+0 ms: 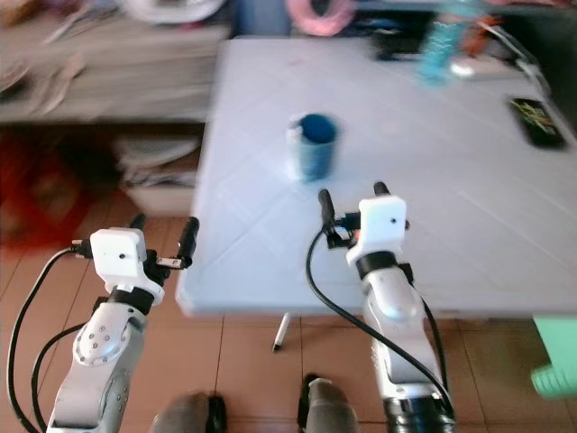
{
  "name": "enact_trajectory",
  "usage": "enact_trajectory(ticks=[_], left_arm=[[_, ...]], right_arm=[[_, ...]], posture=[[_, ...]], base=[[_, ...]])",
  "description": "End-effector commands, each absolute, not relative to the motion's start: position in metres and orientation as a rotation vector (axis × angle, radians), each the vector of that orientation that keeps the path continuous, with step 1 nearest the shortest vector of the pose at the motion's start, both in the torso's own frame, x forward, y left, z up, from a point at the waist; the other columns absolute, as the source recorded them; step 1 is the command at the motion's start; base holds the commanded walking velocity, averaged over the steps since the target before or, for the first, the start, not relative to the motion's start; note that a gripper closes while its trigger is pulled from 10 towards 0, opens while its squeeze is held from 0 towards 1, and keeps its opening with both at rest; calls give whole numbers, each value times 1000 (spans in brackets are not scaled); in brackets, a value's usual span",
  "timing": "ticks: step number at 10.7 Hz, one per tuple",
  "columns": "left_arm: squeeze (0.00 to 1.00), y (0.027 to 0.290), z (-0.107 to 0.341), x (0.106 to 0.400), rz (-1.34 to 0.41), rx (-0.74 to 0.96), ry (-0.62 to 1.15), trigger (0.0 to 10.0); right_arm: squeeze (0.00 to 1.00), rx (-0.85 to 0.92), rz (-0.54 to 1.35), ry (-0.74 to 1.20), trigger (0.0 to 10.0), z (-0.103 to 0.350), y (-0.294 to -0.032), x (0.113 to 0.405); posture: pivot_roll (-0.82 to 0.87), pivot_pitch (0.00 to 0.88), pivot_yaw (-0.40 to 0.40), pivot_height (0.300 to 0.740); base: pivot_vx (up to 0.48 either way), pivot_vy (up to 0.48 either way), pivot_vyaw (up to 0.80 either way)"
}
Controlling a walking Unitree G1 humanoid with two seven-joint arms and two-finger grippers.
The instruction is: Setting the table
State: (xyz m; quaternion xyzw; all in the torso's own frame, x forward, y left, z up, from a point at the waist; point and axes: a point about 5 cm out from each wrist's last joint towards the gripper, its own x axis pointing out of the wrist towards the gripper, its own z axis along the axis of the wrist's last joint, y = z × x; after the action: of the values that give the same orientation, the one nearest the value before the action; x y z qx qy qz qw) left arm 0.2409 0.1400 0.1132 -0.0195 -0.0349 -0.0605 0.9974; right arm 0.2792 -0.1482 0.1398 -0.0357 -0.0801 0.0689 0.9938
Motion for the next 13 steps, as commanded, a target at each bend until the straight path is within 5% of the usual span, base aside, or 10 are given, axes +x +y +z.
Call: enact_trajectory(ticks=[1, 13], left_arm=[[0, 142, 113, 239, -120, -29, -65, 10000], [0, 131, 120, 244, -170, -47, -71, 10000]], right_arm=[[0, -57, 143, -174, 10000, 143, -146, 280], [0, -8, 133, -129, 10000, 153, -127, 340]], posture=[[-7, 172, 4, 740], [4, 234, 25, 740]], base=[[0, 0, 0], [0, 0, 0]])
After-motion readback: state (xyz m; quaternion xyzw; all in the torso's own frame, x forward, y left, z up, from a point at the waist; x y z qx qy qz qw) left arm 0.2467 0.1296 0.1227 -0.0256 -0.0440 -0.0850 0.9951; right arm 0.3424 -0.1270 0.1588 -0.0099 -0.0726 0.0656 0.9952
